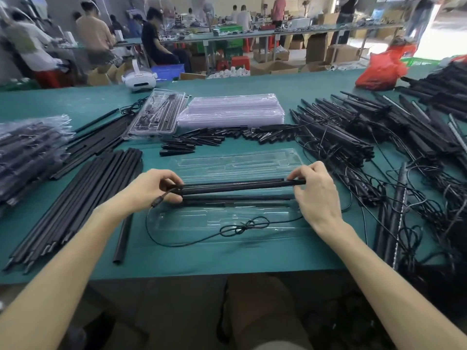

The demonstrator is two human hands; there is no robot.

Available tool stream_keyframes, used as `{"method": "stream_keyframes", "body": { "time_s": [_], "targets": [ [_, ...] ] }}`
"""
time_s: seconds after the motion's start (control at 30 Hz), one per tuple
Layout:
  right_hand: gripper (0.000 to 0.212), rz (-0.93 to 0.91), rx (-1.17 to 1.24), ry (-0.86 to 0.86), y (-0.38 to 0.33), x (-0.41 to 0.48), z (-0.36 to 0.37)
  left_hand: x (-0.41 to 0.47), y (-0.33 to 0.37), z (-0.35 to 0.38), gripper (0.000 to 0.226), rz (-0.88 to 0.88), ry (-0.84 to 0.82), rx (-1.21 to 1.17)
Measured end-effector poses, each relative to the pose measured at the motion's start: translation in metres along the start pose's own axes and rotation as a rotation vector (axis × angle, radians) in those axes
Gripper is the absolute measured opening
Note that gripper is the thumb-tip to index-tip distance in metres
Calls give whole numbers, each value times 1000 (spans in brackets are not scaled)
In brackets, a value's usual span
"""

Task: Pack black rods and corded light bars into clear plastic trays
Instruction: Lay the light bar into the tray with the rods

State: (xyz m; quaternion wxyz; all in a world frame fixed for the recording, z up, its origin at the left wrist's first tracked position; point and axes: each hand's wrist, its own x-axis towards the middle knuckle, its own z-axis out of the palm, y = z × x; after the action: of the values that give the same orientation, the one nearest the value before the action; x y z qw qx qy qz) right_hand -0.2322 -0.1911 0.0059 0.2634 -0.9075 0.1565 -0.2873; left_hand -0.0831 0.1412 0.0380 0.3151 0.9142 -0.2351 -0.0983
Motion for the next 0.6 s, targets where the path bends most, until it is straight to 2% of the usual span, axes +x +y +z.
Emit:
{"method": "stream_keyframes", "body": {
  "time_s": [0.17,0.37,0.6],
  "targets": [
    [27,-53,-6,-34,-3,-2,-3,-5,10,0,35,50,75,212],
    [16,-163,-72,-17,-9,-6,-5,-8,17,-11,30,-12,-49,271],
    [16,-223,-194,-74,-8,-5,-2,-10,17,-11,25,-34,-32,278]
  ]
}}
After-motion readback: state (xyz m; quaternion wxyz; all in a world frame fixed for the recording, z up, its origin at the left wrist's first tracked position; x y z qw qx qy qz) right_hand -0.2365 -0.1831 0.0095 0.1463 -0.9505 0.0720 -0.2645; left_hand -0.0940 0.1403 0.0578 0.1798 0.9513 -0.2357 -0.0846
